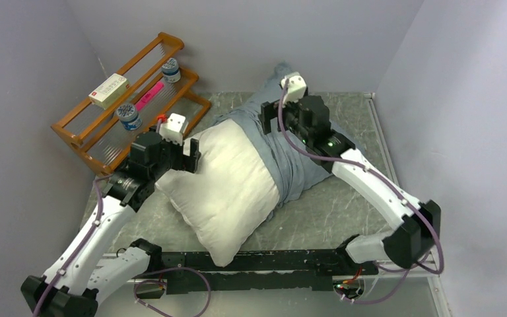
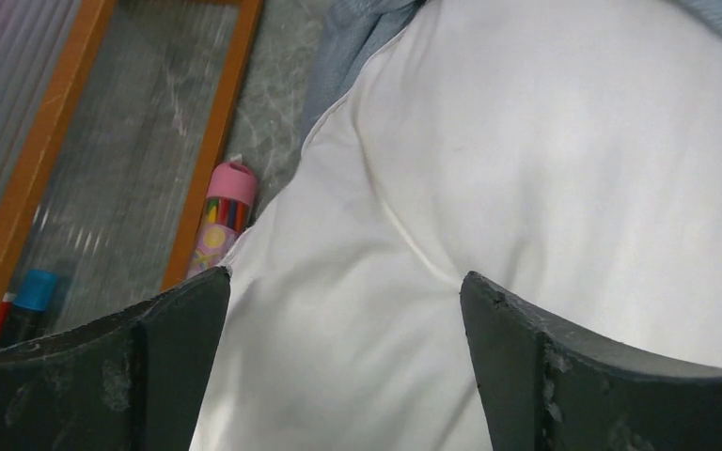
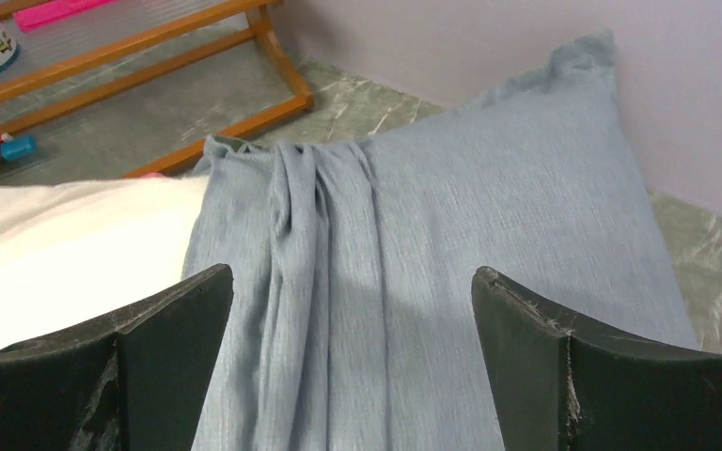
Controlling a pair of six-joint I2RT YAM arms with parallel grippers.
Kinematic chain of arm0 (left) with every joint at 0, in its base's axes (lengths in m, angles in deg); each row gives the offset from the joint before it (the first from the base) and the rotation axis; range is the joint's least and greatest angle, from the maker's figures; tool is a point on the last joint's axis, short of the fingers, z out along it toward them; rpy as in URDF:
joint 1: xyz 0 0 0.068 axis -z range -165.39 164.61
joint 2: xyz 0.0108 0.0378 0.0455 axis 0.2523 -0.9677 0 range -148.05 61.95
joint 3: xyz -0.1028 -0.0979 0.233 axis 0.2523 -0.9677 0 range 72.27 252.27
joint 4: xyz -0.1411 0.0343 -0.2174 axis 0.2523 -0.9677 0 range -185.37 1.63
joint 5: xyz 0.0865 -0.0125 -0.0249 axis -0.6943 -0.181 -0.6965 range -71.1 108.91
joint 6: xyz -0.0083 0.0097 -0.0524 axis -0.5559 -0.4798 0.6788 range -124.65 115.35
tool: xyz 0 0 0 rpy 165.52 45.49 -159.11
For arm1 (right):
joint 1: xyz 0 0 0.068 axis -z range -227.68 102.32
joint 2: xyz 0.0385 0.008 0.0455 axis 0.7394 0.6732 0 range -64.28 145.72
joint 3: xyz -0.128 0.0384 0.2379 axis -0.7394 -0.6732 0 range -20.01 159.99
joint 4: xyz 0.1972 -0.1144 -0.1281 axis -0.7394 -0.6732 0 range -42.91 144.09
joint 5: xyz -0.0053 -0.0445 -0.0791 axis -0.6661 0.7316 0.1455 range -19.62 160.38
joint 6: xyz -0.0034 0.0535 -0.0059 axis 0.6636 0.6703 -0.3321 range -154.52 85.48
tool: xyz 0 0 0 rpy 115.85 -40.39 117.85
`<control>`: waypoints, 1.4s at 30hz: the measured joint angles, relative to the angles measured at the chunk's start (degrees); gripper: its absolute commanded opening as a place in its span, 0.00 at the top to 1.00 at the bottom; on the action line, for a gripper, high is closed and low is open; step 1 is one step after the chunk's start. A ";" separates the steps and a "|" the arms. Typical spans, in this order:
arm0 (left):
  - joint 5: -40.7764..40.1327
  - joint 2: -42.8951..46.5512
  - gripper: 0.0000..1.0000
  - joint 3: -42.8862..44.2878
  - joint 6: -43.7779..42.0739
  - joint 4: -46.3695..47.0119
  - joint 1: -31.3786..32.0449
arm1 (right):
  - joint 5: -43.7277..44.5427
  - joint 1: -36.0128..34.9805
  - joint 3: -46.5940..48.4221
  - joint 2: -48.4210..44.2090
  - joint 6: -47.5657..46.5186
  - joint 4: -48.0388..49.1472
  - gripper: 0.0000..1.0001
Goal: Remove the pillowcase from the pillow
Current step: Remove the pillow from the pillowcase.
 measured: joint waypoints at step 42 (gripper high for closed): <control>-13.44 -11.37 0.04 7.96 8.90 -0.04 48.15 | -5.84 0.22 -48.35 -49.20 17.16 -2.99 0.11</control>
